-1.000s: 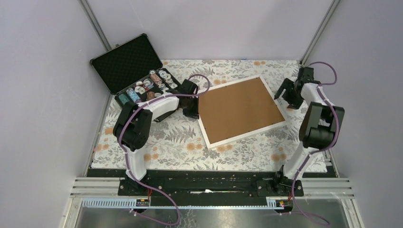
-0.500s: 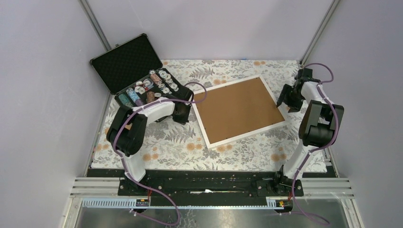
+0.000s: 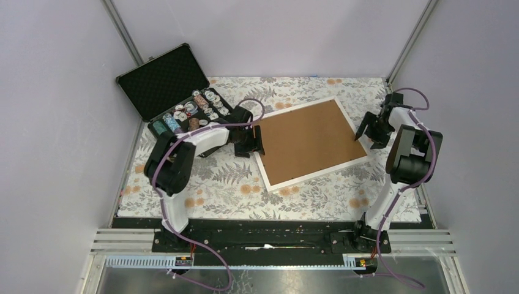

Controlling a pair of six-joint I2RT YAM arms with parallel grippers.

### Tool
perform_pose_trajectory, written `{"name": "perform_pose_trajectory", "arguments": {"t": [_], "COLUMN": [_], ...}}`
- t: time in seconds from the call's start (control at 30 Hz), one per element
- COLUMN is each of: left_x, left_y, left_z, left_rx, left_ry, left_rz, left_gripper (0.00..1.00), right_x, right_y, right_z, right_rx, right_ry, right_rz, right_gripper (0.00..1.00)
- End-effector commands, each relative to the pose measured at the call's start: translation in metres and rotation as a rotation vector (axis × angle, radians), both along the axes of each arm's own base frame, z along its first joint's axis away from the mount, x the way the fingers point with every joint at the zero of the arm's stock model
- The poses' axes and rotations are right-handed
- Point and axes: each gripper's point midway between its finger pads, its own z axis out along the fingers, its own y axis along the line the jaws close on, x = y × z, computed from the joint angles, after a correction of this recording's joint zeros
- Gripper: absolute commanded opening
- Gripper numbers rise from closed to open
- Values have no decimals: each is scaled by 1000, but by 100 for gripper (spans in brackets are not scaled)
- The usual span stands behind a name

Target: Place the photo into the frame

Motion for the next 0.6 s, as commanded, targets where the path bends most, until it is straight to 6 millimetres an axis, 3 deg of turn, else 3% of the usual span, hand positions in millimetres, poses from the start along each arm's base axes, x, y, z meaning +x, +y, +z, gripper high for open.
{"name": "perform_pose_trajectory", "arguments": {"t": [0.0,0.23,0.37,0.47,0.57], "left_x": [11,-9,-16,-18,-23], "left_y": [-5,40,61,66,73], "left_z": [-25,-60,-63,-56,-56], "left_rx": [12,255,341,353,379], "left_ry": [57,74,42,-4,-19], "left_rz": [75,-67,-120,-171,-209], "left_gripper": [67,39,19,10,0], "right_x": [3,-35,-64,-79,-74], "right_y": [14,67,95,95,68], "right_z": [-2,-4,15,35,49], "right_rx": [94,330,421,384,216], "right_ry": [-37,-94,-148,-173,-202], "right_rz": [-36,-68,-32,-7,-29], "right_gripper": [77,74,75,76,77]}}
